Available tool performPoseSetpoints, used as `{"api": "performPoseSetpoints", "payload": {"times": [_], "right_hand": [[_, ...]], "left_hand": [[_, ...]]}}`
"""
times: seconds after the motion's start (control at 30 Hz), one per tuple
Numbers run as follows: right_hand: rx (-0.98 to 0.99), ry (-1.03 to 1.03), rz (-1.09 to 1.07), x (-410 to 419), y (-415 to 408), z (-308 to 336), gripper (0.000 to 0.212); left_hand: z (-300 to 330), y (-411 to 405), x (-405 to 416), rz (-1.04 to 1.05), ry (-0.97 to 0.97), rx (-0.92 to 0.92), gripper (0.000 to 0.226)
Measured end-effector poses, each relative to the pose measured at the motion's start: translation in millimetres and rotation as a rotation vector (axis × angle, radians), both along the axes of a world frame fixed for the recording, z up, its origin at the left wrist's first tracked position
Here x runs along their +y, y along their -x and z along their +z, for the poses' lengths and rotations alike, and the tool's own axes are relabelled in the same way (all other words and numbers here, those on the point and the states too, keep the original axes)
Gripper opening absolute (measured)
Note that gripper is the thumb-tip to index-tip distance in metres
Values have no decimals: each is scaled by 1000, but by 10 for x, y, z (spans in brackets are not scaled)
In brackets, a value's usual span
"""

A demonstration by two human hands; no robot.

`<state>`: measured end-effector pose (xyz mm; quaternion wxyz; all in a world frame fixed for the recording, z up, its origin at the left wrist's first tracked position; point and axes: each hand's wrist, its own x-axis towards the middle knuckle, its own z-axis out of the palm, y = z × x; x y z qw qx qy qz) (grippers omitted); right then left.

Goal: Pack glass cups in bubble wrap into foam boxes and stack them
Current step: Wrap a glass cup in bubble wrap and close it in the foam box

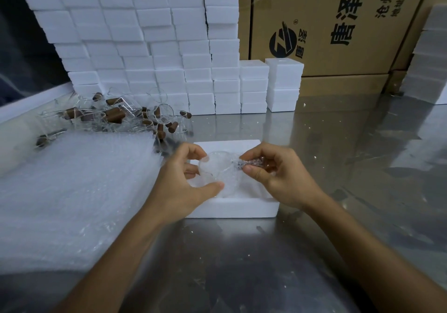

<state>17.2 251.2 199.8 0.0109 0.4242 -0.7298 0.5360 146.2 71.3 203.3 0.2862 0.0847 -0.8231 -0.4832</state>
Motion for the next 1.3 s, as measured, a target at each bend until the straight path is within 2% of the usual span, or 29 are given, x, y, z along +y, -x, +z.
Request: {"api": "performPoseSetpoints", "payload": {"times": [0.13, 0.23, 0.5, 0.73, 0.77, 0.87, 1.07, 1.3], "right_hand": [[-36, 8, 31, -10, 13, -36, 13], [-37, 36, 19, -35, -5, -66, 17], [-4, 197, -180, -164, -173, -227, 28], [-40, 286, -405, -142, -84, -245, 6], [-85, 299, -406, -141, -67, -245, 2], [-177, 298, -335, -147, -39, -259, 14], [-215, 339, -224, -138, -37, -259, 12], [-248, 296, -145, -124, -23, -260, 7]], "left_hand": [[-7, -11, -3, 27, 46, -28, 71], [-11, -19, -17, 61, 98, -40, 69], [-144, 22, 126, 143, -100, 16, 59], [-226, 83, 227, 160, -92, 50, 60], [-233, 90, 224, 158, -98, 52, 59], [-245, 96, 194, 159, -107, 29, 59], [-233, 87, 161, 194, -120, -28, 66], [-246, 87, 163, 240, -27, -51, 63]]}}
